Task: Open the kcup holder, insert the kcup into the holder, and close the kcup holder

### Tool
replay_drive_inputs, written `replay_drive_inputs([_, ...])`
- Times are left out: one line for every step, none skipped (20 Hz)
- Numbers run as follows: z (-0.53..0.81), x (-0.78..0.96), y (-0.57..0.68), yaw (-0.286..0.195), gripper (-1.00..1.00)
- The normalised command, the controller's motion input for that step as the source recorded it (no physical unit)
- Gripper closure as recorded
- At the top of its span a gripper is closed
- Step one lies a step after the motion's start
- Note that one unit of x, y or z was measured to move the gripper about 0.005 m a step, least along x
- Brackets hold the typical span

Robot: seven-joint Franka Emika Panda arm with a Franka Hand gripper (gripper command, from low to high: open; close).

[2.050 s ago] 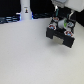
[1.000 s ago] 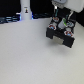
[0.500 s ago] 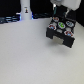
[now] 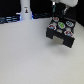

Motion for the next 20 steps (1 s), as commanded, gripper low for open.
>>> replay_drive_inputs([0.19, 0.59, -0.23, 0.047, -1.0])
replay_drive_inputs([0.19, 0.6, -0.25, 0.047, -1.0])
replay_drive_inputs([0.18, 0.6, -0.25, 0.048, -1.0])
replay_drive_inputs([0.17, 0.6, -0.26, 0.046, -1.0])
replay_drive_inputs([0.18, 0.58, -0.26, 0.049, -1.0])
replay_drive_inputs([0.17, 0.56, -0.27, 0.053, -1.0])
replay_drive_inputs([0.16, 0.52, -0.26, 0.064, -1.0])
replay_drive_inputs([0.15, 0.48, -0.23, 0.065, -1.0])
replay_drive_inputs([0.16, 0.56, -0.23, 0.057, -1.0])
replay_drive_inputs([0.17, 0.59, -0.23, 0.05, -1.0])
replay_drive_inputs([0.18, 0.58, -0.19, 0.048, -1.0])
replay_drive_inputs([0.19, 0.59, -0.2, 0.04, -1.0])
replay_drive_inputs([0.18, 0.61, -0.22, 0.037, -1.0])
replay_drive_inputs([0.16, 0.61, -0.23, 0.034, -1.0])
replay_drive_inputs([0.13, 0.55, -0.27, 0.036, -1.0])
replay_drive_inputs([0.11, 0.45, -0.18, 0.0, -1.0])
replay_drive_inputs([0.08, 0.29, -0.14, 0.003, -1.0])
replay_drive_inputs([0.14, 0.49, -0.2, 0.027, -1.0])
replay_drive_inputs([0.13, 0.48, -0.23, 0.018, -1.0])
replay_drive_inputs([0.12, 0.55, -0.27, 0.014, -1.0])
